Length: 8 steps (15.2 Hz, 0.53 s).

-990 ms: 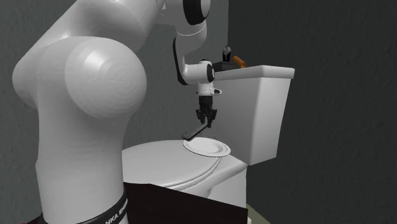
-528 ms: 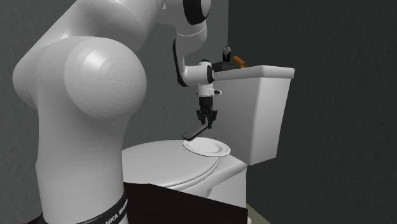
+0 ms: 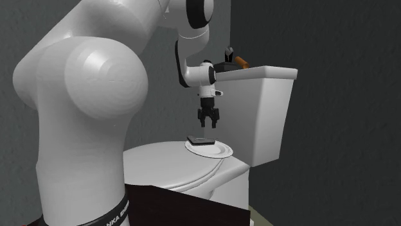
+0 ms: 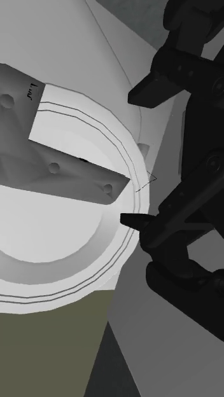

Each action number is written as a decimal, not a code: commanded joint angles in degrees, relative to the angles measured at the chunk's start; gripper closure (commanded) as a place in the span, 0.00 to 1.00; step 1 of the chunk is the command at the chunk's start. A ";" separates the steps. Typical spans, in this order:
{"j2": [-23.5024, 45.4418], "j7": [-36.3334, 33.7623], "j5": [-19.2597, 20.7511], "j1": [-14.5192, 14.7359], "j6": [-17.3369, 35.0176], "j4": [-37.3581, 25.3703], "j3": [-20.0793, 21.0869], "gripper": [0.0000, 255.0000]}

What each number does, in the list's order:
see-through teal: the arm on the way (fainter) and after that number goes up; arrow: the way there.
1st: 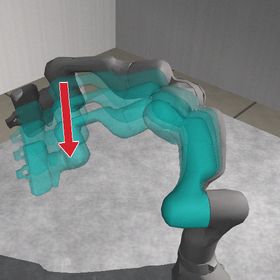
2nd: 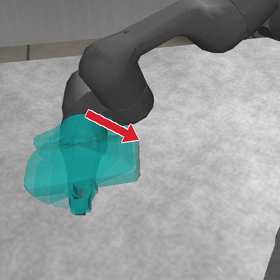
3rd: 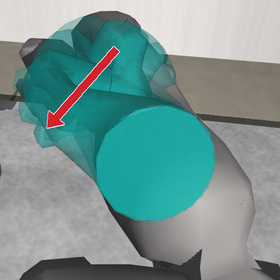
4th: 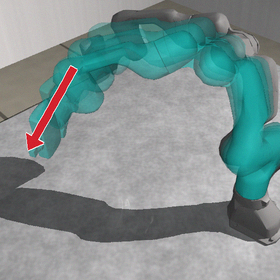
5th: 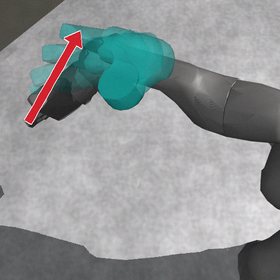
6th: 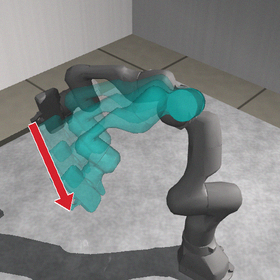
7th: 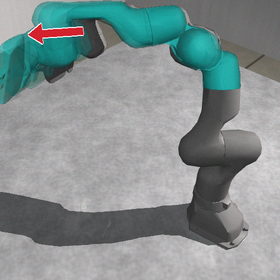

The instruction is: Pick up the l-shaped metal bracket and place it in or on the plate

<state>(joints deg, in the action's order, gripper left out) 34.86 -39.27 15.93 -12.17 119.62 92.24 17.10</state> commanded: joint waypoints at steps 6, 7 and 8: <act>1.27 6.58 -0.06 -3.28 -2.05 0.15 1.06 0.00; 0.72 6.72 -0.26 -3.35 -3.28 -0.54 1.34 0.00; 0.73 6.70 -0.22 -3.40 -3.29 -0.54 1.40 0.00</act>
<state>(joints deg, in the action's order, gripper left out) 34.75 -33.07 15.55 -14.82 116.56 93.22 19.40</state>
